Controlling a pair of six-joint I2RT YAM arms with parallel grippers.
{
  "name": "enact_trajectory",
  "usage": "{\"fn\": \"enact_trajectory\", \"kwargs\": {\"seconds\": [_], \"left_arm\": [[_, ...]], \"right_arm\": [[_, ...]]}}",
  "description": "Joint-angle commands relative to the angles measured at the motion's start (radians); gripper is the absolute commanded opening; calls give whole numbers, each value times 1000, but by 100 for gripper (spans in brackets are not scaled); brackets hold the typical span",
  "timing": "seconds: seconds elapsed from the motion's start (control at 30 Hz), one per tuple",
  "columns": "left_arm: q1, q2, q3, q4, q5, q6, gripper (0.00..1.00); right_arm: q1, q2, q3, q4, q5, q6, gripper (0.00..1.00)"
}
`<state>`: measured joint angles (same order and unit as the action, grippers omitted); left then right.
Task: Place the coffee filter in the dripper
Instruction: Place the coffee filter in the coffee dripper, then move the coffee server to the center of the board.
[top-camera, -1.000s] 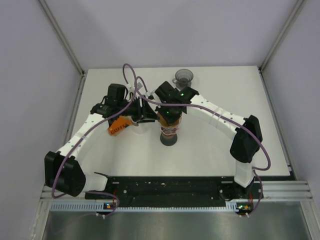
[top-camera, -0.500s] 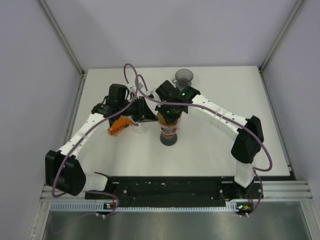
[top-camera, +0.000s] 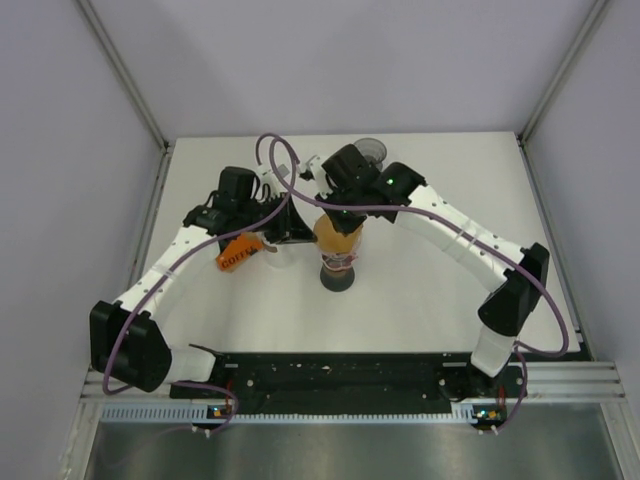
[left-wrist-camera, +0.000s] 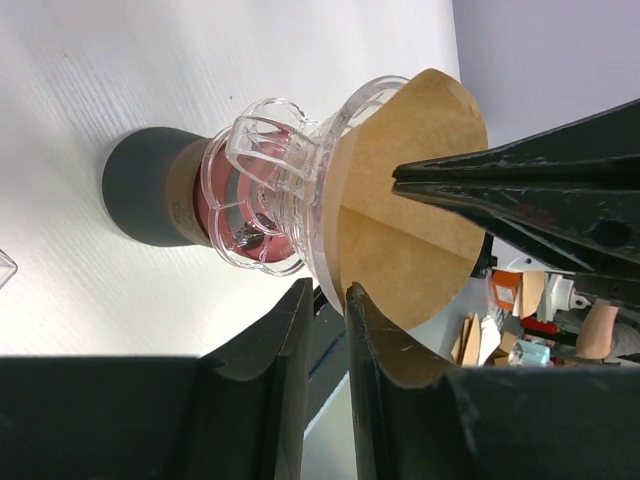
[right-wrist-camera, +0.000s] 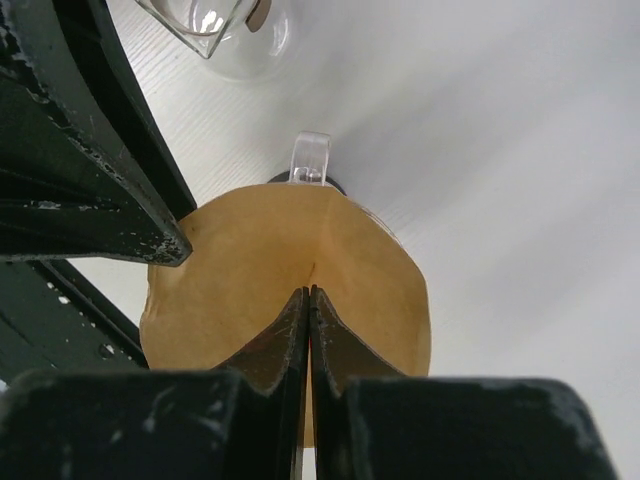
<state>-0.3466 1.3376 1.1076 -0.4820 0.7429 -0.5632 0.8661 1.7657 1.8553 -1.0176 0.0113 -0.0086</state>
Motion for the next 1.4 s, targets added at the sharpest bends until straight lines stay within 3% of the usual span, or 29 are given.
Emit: {"fn": "enact_trajectory", "kwargs": {"seconds": [0.0, 0.43, 0.63, 0.87, 1.1, 1.37], "left_arm": [[-6, -3, 54, -15, -11, 59, 27], [-5, -14, 110, -75, -13, 118, 53], [17, -34, 204, -141, -34, 190, 66], [248, -87, 227, -159, -5, 215, 73], [445, -169, 267, -231, -175, 310, 83], [558, -202, 267, -256, -295, 381, 88]], "right_arm": [[5, -92, 62, 4, 35, -34, 0], [7, -143, 76, 10, -43, -56, 0], [74, -161, 79, 22, -53, -139, 0], [223, -193, 3, 103, -40, -283, 0], [395, -60, -100, 142, -14, -491, 0], [444, 89, -244, 312, 220, -637, 0]]}}
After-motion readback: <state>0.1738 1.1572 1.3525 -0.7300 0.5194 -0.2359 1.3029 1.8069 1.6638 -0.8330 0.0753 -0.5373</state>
